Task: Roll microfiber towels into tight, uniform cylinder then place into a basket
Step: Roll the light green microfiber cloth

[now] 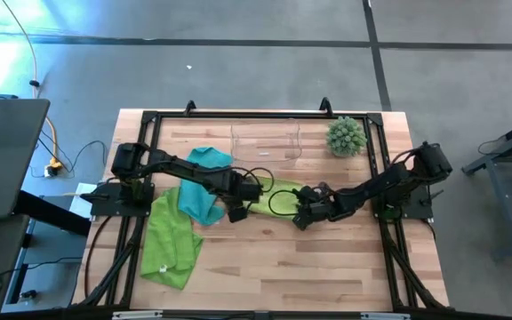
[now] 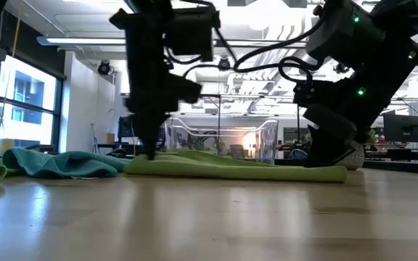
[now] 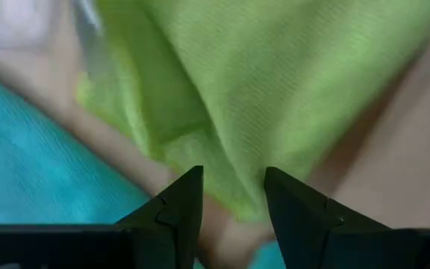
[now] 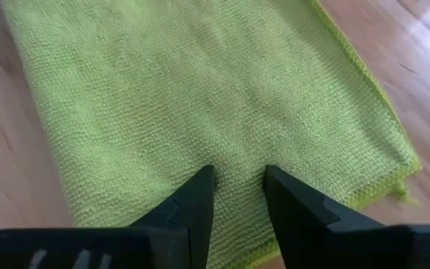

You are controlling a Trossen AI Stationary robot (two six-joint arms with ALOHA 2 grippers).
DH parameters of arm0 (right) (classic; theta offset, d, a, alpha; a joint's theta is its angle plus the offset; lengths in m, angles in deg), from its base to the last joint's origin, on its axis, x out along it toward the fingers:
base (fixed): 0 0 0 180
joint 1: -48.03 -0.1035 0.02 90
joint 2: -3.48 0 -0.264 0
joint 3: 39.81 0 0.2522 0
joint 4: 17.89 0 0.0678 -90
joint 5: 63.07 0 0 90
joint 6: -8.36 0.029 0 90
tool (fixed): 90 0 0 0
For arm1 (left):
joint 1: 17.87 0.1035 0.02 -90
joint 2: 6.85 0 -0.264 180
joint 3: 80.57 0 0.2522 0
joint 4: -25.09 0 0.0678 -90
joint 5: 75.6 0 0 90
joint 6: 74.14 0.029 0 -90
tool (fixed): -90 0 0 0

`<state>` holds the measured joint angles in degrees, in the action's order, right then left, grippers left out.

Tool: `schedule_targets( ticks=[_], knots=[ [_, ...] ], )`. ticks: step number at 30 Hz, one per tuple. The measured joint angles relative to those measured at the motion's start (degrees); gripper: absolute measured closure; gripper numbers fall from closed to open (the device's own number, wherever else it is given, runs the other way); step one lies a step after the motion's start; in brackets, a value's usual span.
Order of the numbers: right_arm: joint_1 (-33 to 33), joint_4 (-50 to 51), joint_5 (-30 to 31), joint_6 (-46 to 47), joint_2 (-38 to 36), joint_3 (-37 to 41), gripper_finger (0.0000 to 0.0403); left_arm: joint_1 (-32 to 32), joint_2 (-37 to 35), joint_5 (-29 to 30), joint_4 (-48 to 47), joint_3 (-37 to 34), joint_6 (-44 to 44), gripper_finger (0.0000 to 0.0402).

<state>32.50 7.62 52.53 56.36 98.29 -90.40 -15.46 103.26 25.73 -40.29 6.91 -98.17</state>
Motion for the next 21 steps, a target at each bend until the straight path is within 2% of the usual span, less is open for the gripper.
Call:
schedule_targets(
  ticks=[3, 6, 11, 16, 21],
  knots=[
    [0.0, 1.1, 0.1, -0.4, -0.5, 0.1, 0.0286, -0.5, 0.5, -3.4, -1.4, 0.0, -1.3, 0.0268],
    [0.0, 2.4, 0.4, -0.5, -0.9, 0.1, 0.0286, -1.1, 0.4, -4.1, -0.9, 0.0, -0.8, 0.0268],
    [0.1, 3.3, 0.1, -1.8, -1.4, 0.2, 0.0286, -2.1, -1.8, -0.3, -0.7, 1.9, 1.6, 0.0268],
    [-1.0, 4.1, -0.7, -10.5, -2.9, 0.2, 0.0286, -1.9, -2.3, 6.1, 3.2, 3.2, 6.3, 0.0268],
    [-2.4, 4.5, -0.5, -18.9, -4.0, 0.3, 0.0286, 0.4, -0.8, 5.2, 11.3, 0.7, 9.2, 0.0268]
  ],
)
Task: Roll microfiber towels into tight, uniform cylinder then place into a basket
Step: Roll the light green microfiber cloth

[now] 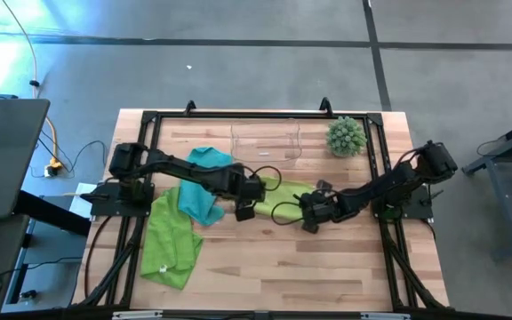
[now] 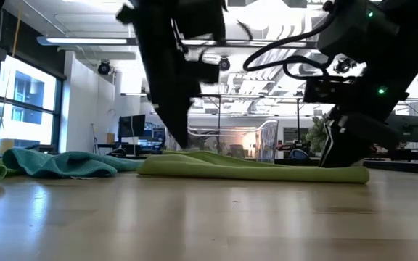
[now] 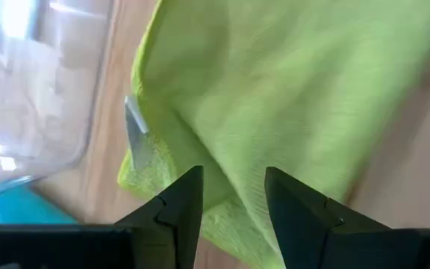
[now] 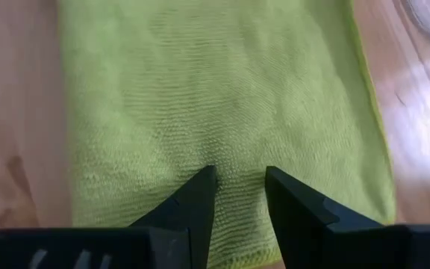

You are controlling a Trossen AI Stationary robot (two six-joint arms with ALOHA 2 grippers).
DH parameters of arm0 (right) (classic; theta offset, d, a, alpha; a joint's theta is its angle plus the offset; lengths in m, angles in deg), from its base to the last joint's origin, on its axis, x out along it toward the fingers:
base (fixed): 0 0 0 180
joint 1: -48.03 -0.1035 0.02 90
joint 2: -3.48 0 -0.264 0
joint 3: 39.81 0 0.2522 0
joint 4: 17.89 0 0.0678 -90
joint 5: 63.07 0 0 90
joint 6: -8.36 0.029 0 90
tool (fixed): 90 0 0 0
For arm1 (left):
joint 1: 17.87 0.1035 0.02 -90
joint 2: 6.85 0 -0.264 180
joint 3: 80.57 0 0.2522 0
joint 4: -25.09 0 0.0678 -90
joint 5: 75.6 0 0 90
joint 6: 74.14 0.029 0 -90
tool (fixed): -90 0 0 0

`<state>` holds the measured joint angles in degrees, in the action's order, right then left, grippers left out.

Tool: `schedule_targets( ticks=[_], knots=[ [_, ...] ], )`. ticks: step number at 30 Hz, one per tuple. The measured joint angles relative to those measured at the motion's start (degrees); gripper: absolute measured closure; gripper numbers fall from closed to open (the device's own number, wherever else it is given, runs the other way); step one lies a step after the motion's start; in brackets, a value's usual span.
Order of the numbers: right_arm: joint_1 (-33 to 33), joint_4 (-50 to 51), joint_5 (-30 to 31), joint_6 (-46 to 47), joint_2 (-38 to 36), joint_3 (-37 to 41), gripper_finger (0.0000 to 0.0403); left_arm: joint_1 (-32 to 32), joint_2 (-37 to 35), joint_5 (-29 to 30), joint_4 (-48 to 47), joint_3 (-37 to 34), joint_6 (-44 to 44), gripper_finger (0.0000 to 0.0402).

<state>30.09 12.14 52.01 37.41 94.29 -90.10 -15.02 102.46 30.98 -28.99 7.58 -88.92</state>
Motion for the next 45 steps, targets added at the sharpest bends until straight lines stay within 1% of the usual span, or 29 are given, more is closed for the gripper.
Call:
schedule_targets(
  ticks=[3, 6, 8, 11, 16, 17, 19, 21, 22, 24, 27, 30, 32, 35, 37, 39, 42, 45],
  knots=[
    [-0.5, -0.1, 0.4, -1.0, 0.0, 0.0, 0.0286, 1.4, 1.4, 0.0, 0.7, -1.0, 0.0, 0.0268],
    [-0.9, -0.2, 0.5, -0.9, 0.0, 0.0, 0.0286, 2.8, 1.8, 1.5, -0.6, -1.4, 0.0, 0.0268],
    [-1.2, -0.3, 0.6, -0.8, 0.0, 0.0, 0.0286, 3.4, 1.8, 4.6, -1.6, -1.4, 0.0, 0.0268],
    [-1.6, -0.2, 0.6, -0.8, -0.1, 0.0, 0.0286, 4.2, 1.5, 9.5, -6.1, -1.5, -1.2, 0.0268],
    [-1.7, 0.1, 1.0, -0.7, -0.1, 0.0, 0.0286, 4.5, 1.4, 9.7, -10.6, -1.5, -4.1, 0.0268],
    [-1.7, 0.6, 1.7, -0.7, -0.1, -0.1, 0.0286, 4.2, 1.4, 9.8, -10.7, -1.5, -4.1, 0.0268],
    [-1.6, 2.8, 5.1, 0.7, 0.0, 0.0, 0.0286, 3.6, 1.4, 11.1, -10.9, -1.5, -3.9, 0.0268],
    [-0.8, 4.2, 7.9, 4.5, 0.0, 0.1, 0.0286, 3.2, 1.4, 13.9, -11.2, -1.1, -3.6, 0.0268],
    [-0.4, 4.3, 7.9, 6.3, 0.0, 0.1, 0.0286, 2.9, 1.4, 15.7, -11.2, -0.8, -3.5, 0.0268],
    [0.0, 3.2, 5.9, 8.5, 0.0, 0.1, 0.0286, 2.5, 1.4, 19.2, -11.2, 0.0, -2.7, 0.0268],
    [0.2, 1.6, 1.2, 11.9, -0.2, -0.2, 0.0286, 1.8, 1.4, 23.9, -12.3, 1.7, -1.5, 0.0268],
    [-0.6, -0.6, -2.8, 16.8, -0.2, -0.2, 0.0286, 1.2, 1.4, 25.9, -15.2, 4.4, -1.5, 0.0268],
    [-1.3, -3.6, -5.4, 18.8, -0.2, -0.2, 0.0286, 0.8, 1.4, 26.0, -16.5, 6.0, -1.5, 0.0268],
    [-2.6, -10.8, -8.9, 18.6, 0.0, 0.0, 0.0286, 0.0, 1.4, 25.1, -17.2, 8.1, -1.0, 0.0268],
    [-3.2, -16.3, -9.1, 15.8, 0.1, 0.1, 0.0286, -0.8, 1.4, 21.3, -17.1, 9.7, 0.8, 0.0268],
    [-3.2, -20.7, -8.5, 12.6, 0.0, -0.1, 0.0286, -1.8, 1.4, 16.2, -16.6, 11.1, 3.0, 0.0268],
    [-3.2, -21.1, -8.1, 8.7, 0.0, 0.0, 0.0286, -3.9, 1.3, 7.3, -14.2, 11.4, 7.7, 0.0268],
    [-3.2, -19.2, -8.2, 1.9, -0.7, 0.0, 0.0286, -6.2, 1.3, 1.1, -11.6, 11.4, 11.8, 0.0268]
  ],
)
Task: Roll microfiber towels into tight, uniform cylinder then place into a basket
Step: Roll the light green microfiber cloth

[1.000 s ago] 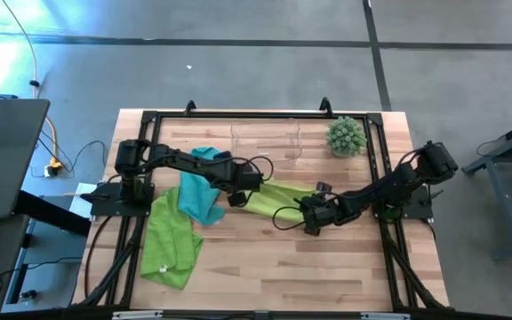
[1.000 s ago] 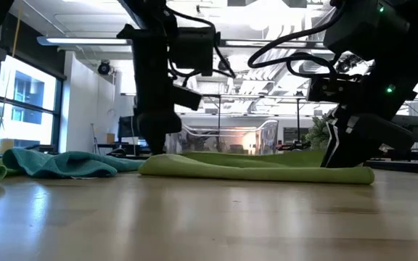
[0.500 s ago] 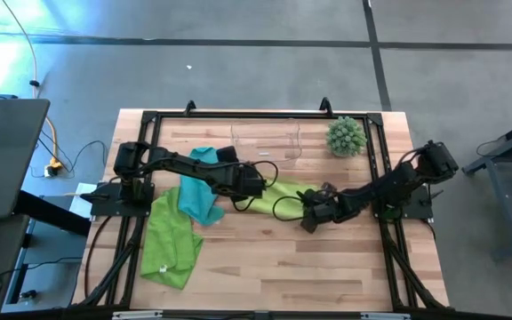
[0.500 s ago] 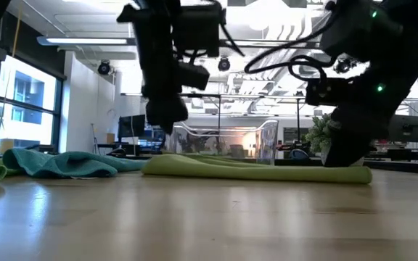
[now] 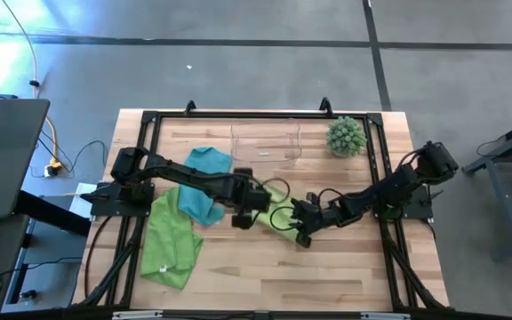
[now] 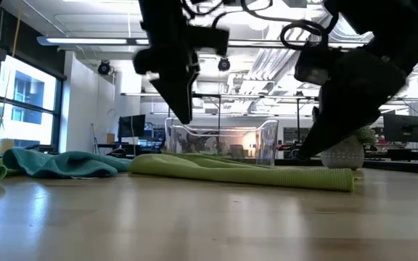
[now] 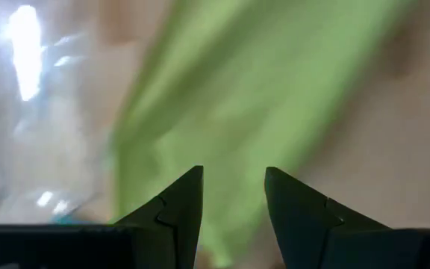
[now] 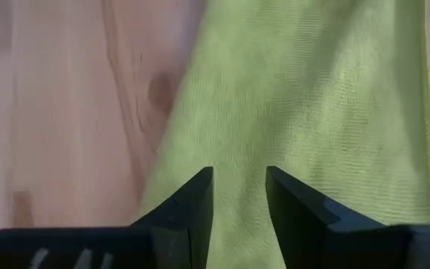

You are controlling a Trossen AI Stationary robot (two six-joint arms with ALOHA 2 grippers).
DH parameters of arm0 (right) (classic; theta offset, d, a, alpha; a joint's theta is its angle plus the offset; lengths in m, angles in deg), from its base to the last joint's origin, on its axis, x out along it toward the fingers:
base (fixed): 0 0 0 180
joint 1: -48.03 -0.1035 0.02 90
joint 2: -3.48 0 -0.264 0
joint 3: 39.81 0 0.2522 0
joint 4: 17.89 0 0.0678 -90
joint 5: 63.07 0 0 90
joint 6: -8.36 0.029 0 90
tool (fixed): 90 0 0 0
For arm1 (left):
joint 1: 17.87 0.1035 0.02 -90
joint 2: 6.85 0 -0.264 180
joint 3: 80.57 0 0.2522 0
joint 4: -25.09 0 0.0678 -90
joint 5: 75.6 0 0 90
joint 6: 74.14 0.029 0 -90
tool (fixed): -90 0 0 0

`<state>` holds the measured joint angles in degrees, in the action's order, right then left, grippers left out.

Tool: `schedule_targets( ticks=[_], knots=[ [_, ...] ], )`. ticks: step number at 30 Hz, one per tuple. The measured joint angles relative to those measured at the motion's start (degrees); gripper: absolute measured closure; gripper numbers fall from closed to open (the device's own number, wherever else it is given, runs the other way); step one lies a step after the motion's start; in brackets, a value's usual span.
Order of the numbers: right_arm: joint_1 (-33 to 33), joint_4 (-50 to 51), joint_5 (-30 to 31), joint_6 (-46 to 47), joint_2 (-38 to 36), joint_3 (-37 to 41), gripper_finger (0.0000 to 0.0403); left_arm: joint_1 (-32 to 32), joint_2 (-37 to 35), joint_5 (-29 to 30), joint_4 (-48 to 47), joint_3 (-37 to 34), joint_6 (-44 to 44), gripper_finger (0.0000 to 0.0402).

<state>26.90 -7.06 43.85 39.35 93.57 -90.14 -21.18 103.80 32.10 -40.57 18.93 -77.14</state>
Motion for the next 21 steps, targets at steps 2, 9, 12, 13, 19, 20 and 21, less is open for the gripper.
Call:
schedule_targets(
  ticks=[2, 9, 12, 13, 19, 20, 21],
  knots=[
    [0.0, 3.7, 0.0, -5.7, -1.1, 0.0, 0.0286, -1.4, 0.0, -2.8, 2.4, -0.1, 1.4, 0.0268],
    [0.0, 14.6, -0.9, -11.9, -4.1, 0.0, 0.0286, -5.1, 0.2, -5.3, 11.4, -1.7, -1.4, 0.0268],
    [0.0, 14.7, -3.0, -8.1, -2.2, 0.0, 0.0286, -6.3, 0.2, -5.2, 11.6, -1.6, -4.1, 0.0268],
    [-0.1, 14.4, -3.6, -7.3, -1.3, 0.0, 0.0286, -6.7, 0.1, -5.2, 11.6, -1.7, -4.7, 0.0268],
    [0.0, 4.3, -4.1, -5.5, 3.1, -0.2, 0.0286, -8.6, 0.1, -5.1, 10.6, -1.7, -6.0, 0.0268],
    [0.0, 1.5, -4.1, -5.5, 3.8, -0.1, 0.0286, -8.9, 0.1, -5.1, 10.3, -1.7, -6.5, 0.0268],
    [0.2, -1.1, -4.0, -5.5, 4.5, 0.0, 0.0286, -9.0, 0.1, -5.1, 9.8, -1.7, -7.2, 0.0268]
  ],
)
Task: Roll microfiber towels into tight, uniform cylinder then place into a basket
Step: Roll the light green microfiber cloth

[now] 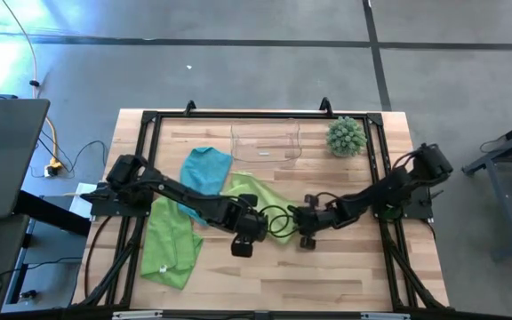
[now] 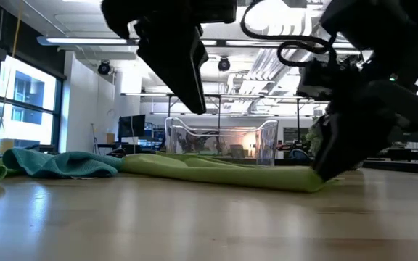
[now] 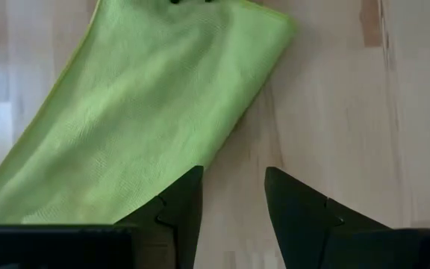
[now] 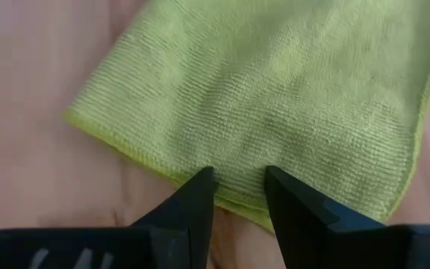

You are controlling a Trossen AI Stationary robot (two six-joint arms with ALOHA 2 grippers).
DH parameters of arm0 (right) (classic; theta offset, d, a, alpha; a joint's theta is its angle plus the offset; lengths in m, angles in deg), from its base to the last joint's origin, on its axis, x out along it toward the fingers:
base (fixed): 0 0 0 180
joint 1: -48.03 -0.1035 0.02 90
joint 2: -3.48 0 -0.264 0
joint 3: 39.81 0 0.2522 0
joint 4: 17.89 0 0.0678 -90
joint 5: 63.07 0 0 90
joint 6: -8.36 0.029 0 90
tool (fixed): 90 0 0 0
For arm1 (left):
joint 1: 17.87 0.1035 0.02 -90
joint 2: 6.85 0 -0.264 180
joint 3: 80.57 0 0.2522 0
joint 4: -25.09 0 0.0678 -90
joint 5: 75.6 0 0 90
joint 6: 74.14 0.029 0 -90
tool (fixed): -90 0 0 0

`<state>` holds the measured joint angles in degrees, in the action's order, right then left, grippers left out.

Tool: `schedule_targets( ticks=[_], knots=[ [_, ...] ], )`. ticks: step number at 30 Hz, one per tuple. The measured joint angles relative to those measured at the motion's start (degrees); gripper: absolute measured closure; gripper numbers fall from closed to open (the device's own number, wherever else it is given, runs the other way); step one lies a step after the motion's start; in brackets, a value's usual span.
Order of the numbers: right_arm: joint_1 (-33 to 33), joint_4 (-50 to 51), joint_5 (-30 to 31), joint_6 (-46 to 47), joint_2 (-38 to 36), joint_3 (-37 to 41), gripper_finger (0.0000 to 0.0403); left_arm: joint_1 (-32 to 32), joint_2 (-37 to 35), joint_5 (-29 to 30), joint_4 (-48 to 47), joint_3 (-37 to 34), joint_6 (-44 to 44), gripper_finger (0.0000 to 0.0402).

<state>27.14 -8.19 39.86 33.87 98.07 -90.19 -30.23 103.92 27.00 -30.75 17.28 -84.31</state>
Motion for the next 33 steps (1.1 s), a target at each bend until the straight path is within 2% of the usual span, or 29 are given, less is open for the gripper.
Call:
schedule_targets(
  ticks=[3, 5, 12, 18, 24, 26, 31, 33],
  knots=[
    [1.3, -7.6, 0.3, 0.0, 1.2, 0.0, 0.0286, -0.6, 0.0, 0.0, -2.0, 0.0, -0.6, 0.0268],
    [2.3, -9.0, -0.4, -0.2, 1.0, -0.3, 0.0286, -1.0, 0.0, 0.1, -2.2, 0.0, 1.1, 0.0268],
    [2.9, 2.8, -7.4, -4.9, -4.3, -3.7, 0.0286, -2.6, 2.6, 0.4, 5.8, 0.0, 7.5, 0.0268],
    [1.2, 14.7, -7.5, -4.8, -7.1, -6.5, 0.0286, -3.1, 5.9, -0.3, 16.3, 0.0, 9.1, 0.0267],
    [-1.6, 16.3, -7.5, -4.8, -7.3, -7.2, 0.028, -3.8, 10.4, -1.8, 24.3, 0.0, 14.8, 0.0251],
    [-2.4, 16.9, -7.5, -3.3, -7.3, -7.2, 0.0272, -3.9, 12.1, -0.2, 26.8, 0.0, 16.5, 0.0244],
    [-4.1, 18.4, -7.5, -0.1, -7.3, -7.2, 0.025, -3.8, 13.6, 9.3, 29.5, 0.0, 16.5, 0.0231],
    [-4.6, 18.7, -7.5, 0.2, -7.3, -7.2, 0.0244, -3.8, 13.7, 10.3, 29.6, 0.0, 15.7, 0.0229]
  ],
)
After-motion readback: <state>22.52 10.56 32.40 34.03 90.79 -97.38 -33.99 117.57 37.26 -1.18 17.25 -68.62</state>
